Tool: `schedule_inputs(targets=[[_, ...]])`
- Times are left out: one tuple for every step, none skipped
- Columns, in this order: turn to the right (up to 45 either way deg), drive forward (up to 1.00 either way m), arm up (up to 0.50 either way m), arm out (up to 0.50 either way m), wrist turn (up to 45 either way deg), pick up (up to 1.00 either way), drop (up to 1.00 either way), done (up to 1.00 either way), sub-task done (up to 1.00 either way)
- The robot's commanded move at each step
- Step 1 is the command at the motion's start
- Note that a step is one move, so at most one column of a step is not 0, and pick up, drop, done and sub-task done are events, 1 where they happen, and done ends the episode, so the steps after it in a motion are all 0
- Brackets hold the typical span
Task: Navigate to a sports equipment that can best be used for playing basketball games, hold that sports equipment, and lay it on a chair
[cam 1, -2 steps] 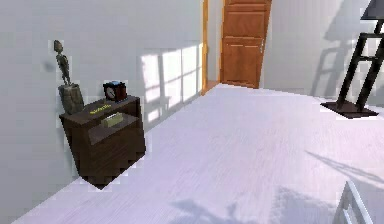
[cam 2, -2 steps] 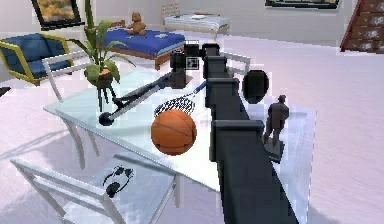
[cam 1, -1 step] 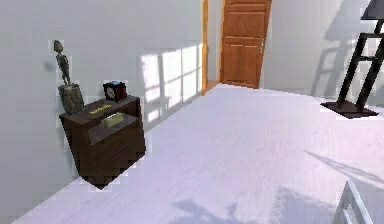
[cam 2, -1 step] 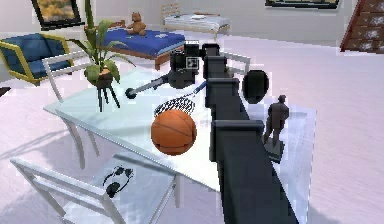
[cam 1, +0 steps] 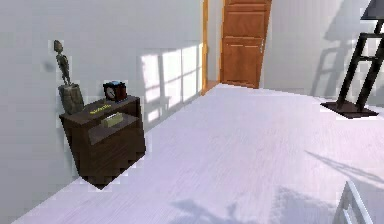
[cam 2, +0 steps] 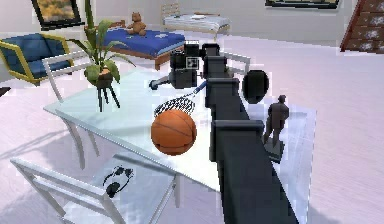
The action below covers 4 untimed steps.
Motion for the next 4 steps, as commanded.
schedule_inputs(targets=[[0.0,0.0,-0.3,0.0,0.0,0.0,0.0,0.0,0.0],[0.0,0.0,0.0,0.0,0.0,1.0,0.0,0.0,0.0],[0.0,0.0,0.1,0.0,0.0,0.0,0.0,0.0,0.0],[0.0,0.0,0.2,0.0,0.0,0.0,0.0,0.0,0.0]])
